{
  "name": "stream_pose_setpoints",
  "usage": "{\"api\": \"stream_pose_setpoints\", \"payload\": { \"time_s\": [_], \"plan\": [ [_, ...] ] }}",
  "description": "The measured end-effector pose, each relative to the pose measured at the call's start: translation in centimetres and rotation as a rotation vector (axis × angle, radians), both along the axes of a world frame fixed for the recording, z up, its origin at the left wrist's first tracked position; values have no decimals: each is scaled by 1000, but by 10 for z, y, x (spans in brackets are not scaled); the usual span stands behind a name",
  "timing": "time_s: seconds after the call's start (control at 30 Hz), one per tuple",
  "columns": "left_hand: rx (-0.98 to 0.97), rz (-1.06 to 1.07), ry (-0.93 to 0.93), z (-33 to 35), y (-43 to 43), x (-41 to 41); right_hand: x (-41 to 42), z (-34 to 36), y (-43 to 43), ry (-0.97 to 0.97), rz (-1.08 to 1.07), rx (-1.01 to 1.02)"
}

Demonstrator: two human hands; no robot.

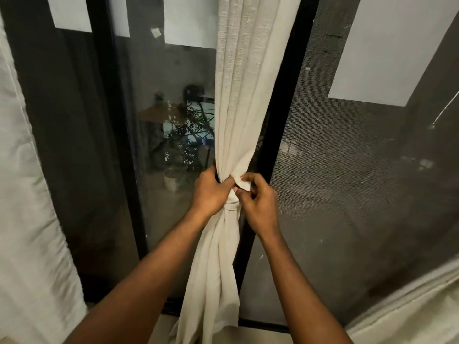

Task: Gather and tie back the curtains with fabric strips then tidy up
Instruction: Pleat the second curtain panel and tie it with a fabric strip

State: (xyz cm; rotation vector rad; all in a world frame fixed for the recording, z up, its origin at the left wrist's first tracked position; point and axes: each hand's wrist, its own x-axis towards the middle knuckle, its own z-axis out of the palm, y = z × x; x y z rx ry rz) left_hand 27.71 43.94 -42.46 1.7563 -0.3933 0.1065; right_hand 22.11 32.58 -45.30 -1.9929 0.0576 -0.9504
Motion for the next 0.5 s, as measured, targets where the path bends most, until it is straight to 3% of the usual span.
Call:
{"api": "stream_pose_setpoints", "payload": {
  "time_s": [0.1,0.2,0.5],
  "plan": [
    [8,-3,13,0,-1,-1,-2,0,-1,0,-9,1],
    [26,2,18,0,-2,-2,-2,-5,-7,44,-8,-121],
    [118,35,-35,2,-4,-5,-1,11,-17,459,141,-407]
  ]
}}
